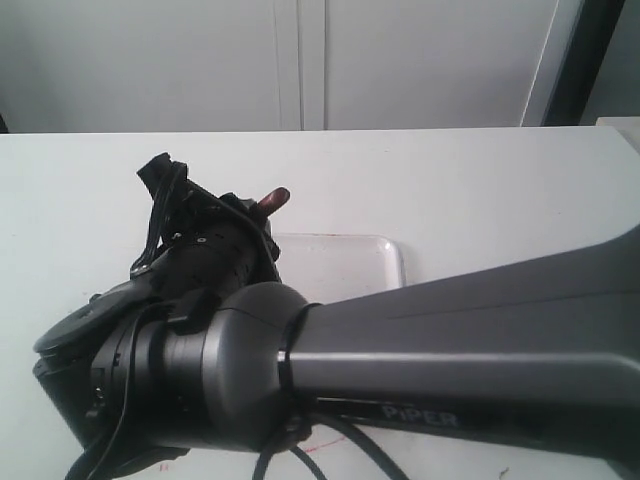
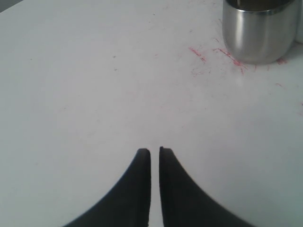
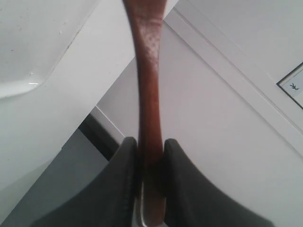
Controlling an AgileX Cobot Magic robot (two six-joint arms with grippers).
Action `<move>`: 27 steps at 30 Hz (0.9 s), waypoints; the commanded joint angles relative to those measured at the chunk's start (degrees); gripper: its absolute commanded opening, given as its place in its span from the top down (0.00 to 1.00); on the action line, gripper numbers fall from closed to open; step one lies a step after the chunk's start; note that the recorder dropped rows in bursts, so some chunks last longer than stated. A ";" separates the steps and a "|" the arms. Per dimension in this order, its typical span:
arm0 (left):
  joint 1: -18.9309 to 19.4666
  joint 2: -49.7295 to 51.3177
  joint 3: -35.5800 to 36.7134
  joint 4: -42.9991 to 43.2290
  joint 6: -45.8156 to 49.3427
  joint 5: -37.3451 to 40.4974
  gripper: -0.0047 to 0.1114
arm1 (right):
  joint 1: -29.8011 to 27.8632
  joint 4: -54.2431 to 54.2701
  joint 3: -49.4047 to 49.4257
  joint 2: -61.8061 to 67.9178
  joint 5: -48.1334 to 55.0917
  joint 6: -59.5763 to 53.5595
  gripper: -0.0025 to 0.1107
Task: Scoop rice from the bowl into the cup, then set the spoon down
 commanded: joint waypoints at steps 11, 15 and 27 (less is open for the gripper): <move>-0.42 0.00 0.52 -0.32 -0.33 2.79 0.84 | 0.00 -0.22 0.30 -0.24 0.48 2.20 0.98; -0.42 0.00 0.52 -0.32 -0.33 2.79 0.84 | -0.80 2.15 0.30 -1.29 0.48 6.24 0.98; -0.42 0.00 0.52 -0.32 -0.33 2.79 0.84 | -1.00 1.33 5.03 -2.60 0.48 3.18 0.98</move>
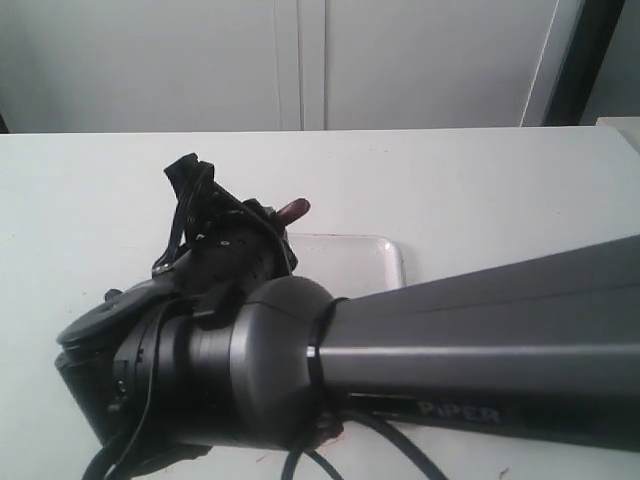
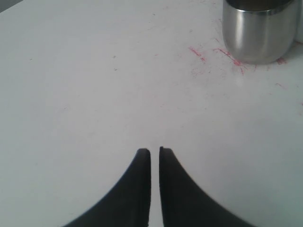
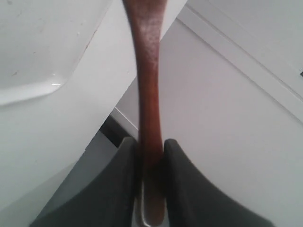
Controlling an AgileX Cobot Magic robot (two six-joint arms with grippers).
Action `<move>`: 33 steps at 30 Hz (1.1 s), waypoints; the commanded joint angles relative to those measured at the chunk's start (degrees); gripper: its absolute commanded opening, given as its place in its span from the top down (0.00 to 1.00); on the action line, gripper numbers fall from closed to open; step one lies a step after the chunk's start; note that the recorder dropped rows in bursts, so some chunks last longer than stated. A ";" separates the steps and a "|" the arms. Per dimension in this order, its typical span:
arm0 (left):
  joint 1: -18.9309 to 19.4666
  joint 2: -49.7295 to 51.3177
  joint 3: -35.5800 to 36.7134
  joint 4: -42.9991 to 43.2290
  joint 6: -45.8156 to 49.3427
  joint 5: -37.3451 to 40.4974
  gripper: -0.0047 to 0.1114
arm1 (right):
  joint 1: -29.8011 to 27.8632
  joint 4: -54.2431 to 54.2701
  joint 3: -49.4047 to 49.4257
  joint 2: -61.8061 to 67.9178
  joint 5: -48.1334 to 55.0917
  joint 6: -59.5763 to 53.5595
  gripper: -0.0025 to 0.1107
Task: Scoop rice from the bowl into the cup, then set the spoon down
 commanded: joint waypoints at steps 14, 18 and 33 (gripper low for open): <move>-0.42 0.00 0.52 -0.32 -0.33 2.79 0.84 | -1.58 8.65 4.48 -9.01 0.49 32.44 0.98; -0.42 0.00 0.52 -0.32 -0.33 2.79 0.84 | -7.56 27.79 4.48 -11.51 0.49 45.43 0.98; -0.42 0.00 0.52 -0.32 -0.33 2.79 0.84 | -21.69 60.24 4.08 -11.72 -3.50 49.74 0.98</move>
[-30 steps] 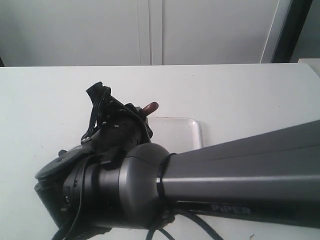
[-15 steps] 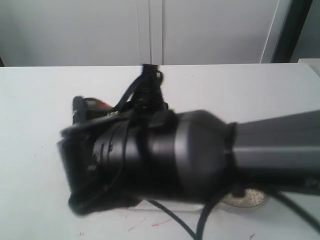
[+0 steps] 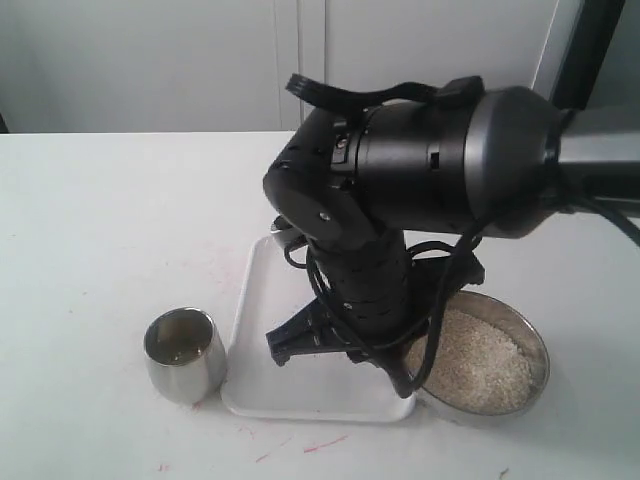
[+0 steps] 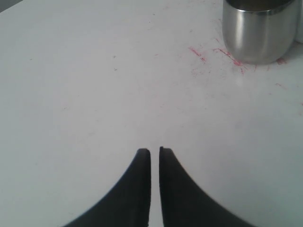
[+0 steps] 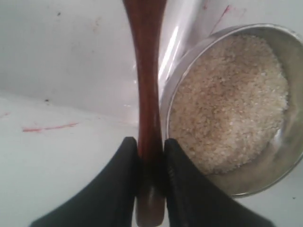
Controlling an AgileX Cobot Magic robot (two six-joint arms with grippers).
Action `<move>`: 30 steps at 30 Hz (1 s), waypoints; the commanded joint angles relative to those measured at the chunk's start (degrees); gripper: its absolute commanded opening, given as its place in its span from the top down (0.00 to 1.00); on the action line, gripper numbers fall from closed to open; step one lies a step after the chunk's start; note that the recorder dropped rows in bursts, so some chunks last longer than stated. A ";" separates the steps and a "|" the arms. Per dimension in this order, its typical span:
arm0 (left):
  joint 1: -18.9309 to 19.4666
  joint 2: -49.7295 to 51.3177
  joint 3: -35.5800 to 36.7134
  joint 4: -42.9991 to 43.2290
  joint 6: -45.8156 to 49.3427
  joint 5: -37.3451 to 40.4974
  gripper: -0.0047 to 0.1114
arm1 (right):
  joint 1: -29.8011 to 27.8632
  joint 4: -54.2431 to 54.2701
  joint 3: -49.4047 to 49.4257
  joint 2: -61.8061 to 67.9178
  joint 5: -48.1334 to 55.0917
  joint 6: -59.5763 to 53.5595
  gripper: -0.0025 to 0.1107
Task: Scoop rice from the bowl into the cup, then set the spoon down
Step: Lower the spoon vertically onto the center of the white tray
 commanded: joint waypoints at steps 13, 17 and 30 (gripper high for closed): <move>-0.42 0.00 0.52 -0.32 -0.33 2.79 0.84 | -9.88 16.79 -11.78 10.45 -6.85 -4.33 0.98; -0.42 0.00 0.52 -0.32 -0.33 2.79 0.84 | -9.88 18.78 -12.54 14.19 -8.90 -4.09 0.98; -0.42 0.00 0.52 -0.32 -0.33 2.79 0.84 | -9.88 19.30 -12.54 17.38 -9.84 -4.09 0.98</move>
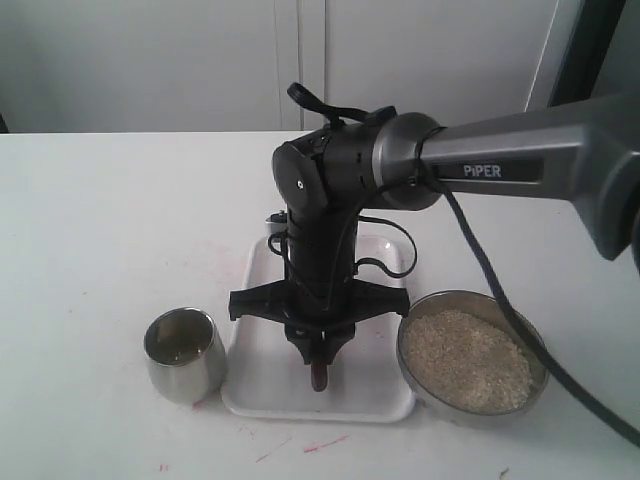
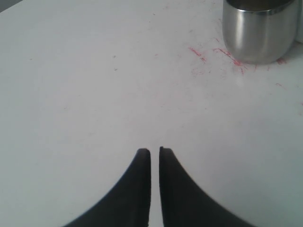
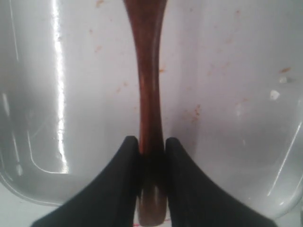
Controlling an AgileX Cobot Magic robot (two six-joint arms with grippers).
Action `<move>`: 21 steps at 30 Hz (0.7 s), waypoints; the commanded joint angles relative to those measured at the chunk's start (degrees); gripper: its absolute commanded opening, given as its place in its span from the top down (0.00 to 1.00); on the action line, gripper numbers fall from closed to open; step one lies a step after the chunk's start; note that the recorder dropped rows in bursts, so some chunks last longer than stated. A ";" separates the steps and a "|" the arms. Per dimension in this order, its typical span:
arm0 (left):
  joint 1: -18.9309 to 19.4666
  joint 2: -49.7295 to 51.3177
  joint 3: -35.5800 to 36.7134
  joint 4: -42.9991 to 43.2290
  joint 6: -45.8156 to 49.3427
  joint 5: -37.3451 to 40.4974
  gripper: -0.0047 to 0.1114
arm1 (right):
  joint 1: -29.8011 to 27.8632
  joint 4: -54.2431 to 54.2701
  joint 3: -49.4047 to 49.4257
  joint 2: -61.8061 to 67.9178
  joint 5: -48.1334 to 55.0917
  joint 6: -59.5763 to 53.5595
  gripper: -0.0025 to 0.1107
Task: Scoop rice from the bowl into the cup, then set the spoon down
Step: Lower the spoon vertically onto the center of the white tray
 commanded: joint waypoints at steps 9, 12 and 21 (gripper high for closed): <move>-0.42 0.00 0.52 -0.32 -0.33 2.79 0.84 | -0.30 -2.77 -0.50 0.09 0.09 -0.30 0.98; -0.42 0.00 0.52 -0.32 -0.33 2.79 0.84 | -0.30 -2.77 -0.50 0.46 0.24 -0.30 0.98; -0.42 0.00 0.52 -0.32 -0.33 2.79 0.84 | -0.30 -2.77 -0.50 0.67 0.01 -0.30 0.96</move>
